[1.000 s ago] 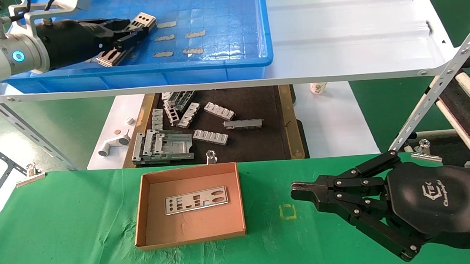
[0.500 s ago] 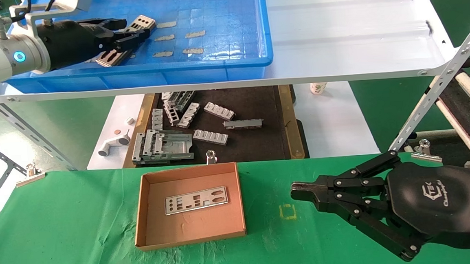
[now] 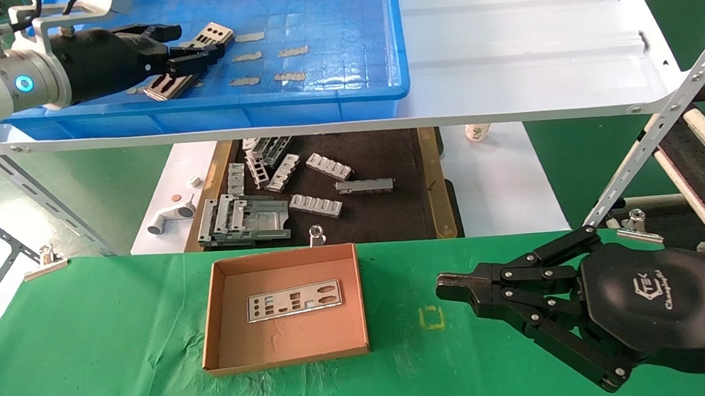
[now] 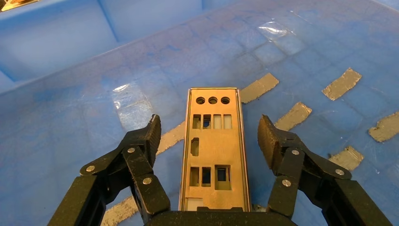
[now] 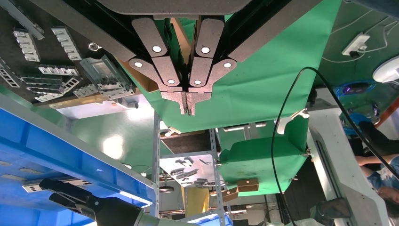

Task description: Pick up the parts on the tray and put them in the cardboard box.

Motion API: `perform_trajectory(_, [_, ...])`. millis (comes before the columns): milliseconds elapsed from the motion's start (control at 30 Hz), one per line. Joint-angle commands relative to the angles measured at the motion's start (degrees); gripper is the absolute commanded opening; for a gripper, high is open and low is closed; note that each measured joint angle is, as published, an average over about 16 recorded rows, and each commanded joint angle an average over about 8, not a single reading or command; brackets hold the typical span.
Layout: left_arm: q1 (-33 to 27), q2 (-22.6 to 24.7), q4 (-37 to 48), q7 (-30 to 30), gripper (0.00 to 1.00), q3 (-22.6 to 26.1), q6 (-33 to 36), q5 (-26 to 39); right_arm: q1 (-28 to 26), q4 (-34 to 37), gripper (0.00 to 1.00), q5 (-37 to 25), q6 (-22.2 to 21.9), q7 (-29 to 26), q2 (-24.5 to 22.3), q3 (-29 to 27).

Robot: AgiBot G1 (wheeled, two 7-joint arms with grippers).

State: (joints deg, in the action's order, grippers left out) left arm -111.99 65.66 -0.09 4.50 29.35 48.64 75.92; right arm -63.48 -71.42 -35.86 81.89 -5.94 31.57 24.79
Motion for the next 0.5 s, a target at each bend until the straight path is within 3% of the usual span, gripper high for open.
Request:
perform_trajectory(33, [-0.01, -0.01, -0.07, 0.08, 0.0, 0.01, 0.09, 0.01, 0.0, 0.0, 0.0, 0.0, 0.0, 0.0, 0.0, 0.0])
perform_trajectory(500, [0.26, 0.06, -0.05, 0.54, 0.0, 0.01, 0.2, 0.03, 0.0, 0.0, 0.0, 0.0, 0.0, 0.0, 0.0, 0.0])
